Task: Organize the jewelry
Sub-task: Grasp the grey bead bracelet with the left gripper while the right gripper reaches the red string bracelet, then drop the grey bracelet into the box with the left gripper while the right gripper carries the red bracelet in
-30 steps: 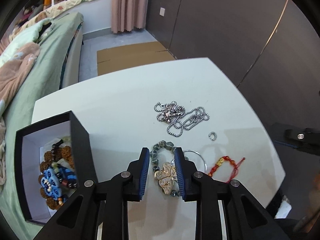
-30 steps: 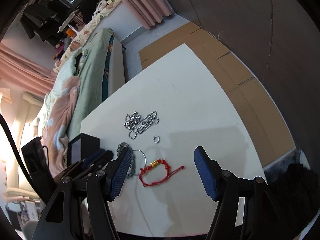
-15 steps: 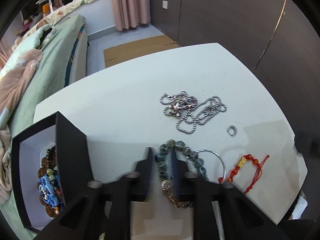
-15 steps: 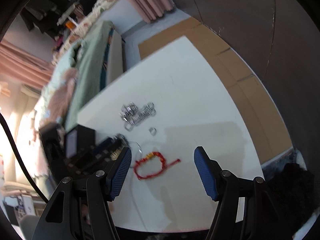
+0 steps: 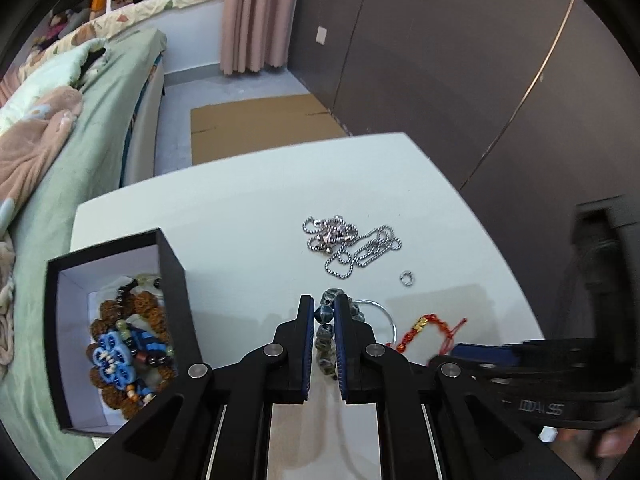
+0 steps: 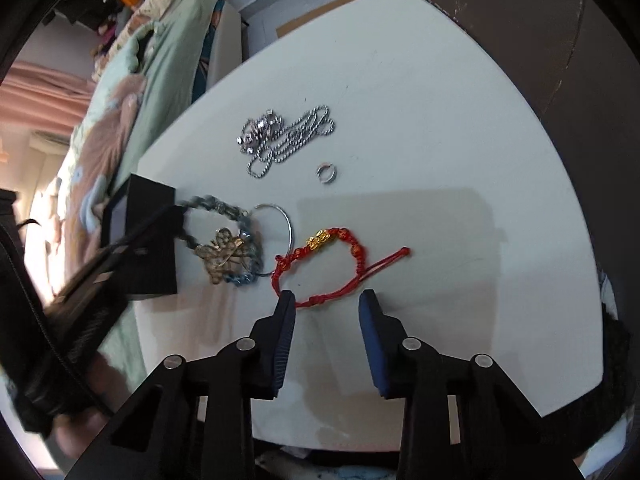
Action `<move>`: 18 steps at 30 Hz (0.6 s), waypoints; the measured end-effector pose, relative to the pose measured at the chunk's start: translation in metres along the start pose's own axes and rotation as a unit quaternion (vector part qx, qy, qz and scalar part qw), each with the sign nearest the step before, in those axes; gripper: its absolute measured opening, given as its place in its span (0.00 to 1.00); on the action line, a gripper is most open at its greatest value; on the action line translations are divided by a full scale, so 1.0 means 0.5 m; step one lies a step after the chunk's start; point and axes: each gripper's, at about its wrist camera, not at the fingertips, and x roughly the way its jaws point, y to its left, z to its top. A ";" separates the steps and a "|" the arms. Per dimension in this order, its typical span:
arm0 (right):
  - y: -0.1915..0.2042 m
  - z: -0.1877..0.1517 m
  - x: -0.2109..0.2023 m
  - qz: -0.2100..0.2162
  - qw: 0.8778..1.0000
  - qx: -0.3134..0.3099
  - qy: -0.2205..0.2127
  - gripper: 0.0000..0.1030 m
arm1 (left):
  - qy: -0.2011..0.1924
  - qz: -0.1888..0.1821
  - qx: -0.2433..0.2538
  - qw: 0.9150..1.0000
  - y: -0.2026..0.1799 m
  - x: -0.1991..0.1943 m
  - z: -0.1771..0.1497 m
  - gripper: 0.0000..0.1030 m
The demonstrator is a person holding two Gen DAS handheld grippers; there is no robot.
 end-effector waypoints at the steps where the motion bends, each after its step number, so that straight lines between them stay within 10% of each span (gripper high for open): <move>1: 0.003 0.001 0.003 -0.007 1.000 0.000 -0.002 0.33 | -0.006 -0.003 -0.002 1.000 0.002 -0.011 0.000 0.10; 18: 0.093 0.027 0.024 -0.180 0.978 -0.073 -0.073 0.14 | -0.048 -0.066 -0.032 0.996 0.047 -0.112 -0.005 0.10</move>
